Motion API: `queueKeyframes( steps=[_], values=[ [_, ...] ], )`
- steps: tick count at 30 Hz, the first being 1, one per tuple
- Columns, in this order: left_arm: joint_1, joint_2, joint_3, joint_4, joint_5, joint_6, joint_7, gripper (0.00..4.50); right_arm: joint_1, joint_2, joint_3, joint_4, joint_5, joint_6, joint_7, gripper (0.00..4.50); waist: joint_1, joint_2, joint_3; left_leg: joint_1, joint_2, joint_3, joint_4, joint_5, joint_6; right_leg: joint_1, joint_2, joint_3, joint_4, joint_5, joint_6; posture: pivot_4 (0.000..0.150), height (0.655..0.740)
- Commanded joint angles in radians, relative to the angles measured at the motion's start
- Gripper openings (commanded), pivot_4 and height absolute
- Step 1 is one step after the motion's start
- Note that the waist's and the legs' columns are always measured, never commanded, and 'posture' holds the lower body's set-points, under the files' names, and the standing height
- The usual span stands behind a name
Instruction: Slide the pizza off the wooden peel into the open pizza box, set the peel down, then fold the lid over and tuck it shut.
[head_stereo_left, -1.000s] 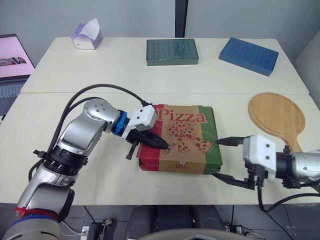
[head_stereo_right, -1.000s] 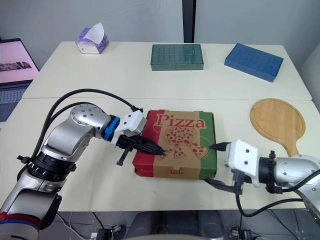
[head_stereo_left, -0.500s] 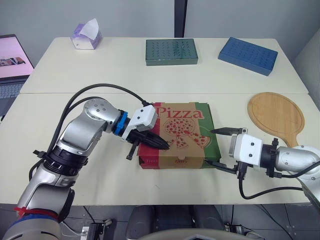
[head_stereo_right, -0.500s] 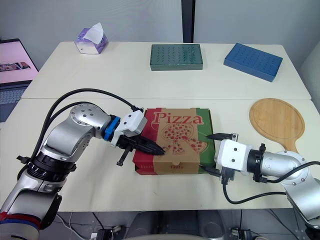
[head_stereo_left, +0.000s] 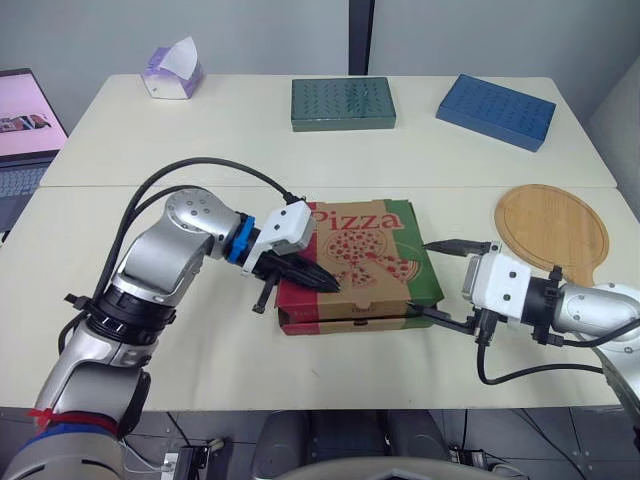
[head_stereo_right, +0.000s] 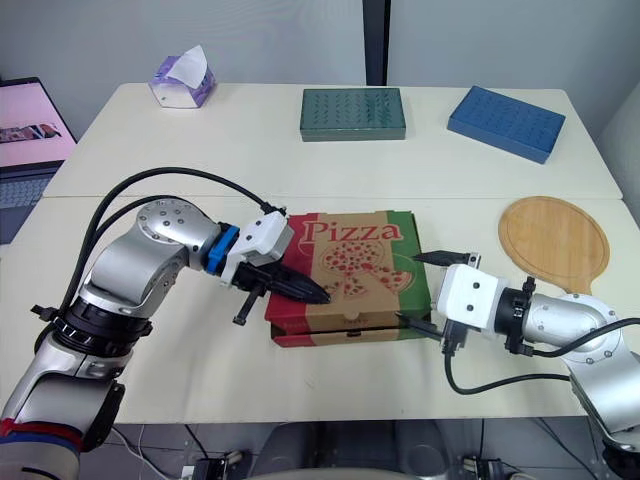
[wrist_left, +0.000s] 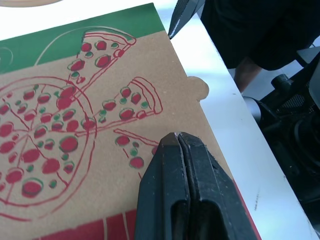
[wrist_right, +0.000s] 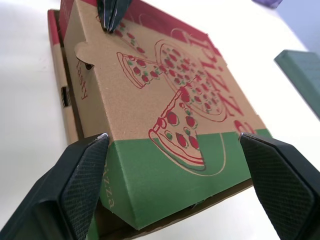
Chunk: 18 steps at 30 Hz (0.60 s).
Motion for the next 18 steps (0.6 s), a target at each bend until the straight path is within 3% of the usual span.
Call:
queueKeyframes(
  steps=[1, 18],
  values=[
    [-0.023, -0.004, 0.021, 0.005, -0.017, -0.008, -0.008, 0.00, -0.003, -0.002, -0.041, -0.027, 0.001, -0.012, -0.009, 4.46, 0.000, 0.000, 0.000, 0.000, 0.000, 0.000, 0.000, 0.000, 0.000, 0.000, 0.000, 0.000, 0.000, 0.000, 0.000, 0.150, 0.7400],
    [-0.005, -0.002, 0.004, 0.002, 0.003, -0.023, -0.009, 0.00, 0.044, 0.019, 0.037, -0.003, -0.132, -0.112, -0.020, 4.46, 0.001, 0.000, 0.000, 0.000, 0.000, 0.000, 0.000, 0.000, 0.000, 0.000, 0.000, 0.000, 0.000, 0.000, 0.000, 0.150, 0.7400]
  ],
)
